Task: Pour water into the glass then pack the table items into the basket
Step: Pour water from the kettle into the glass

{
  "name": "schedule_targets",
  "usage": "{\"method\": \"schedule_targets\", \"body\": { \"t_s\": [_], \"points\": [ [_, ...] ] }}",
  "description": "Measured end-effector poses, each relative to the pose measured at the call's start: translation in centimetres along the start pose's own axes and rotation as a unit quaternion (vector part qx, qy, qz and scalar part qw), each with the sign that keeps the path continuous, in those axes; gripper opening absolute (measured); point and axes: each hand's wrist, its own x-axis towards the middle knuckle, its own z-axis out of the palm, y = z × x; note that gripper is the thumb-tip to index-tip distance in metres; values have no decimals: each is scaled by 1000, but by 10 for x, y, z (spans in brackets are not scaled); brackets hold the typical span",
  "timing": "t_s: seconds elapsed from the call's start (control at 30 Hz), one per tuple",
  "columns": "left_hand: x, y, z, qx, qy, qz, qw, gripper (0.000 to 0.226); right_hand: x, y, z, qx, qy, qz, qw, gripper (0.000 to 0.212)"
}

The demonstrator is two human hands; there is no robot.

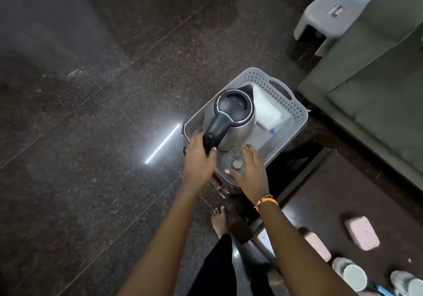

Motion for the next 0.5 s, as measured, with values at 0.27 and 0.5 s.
{"method": "schedule_targets", "body": {
  "t_s": [0.27, 0.5],
  "points": [
    [35, -2, 3, -144, -60, -88, 984, 29, 10, 3, 17, 21, 10, 17, 1000, 87],
    [26, -3, 6, -116, -3, -42, 992, 31, -4, 9, 4, 68, 75, 3, 995, 81]
  ]
}}
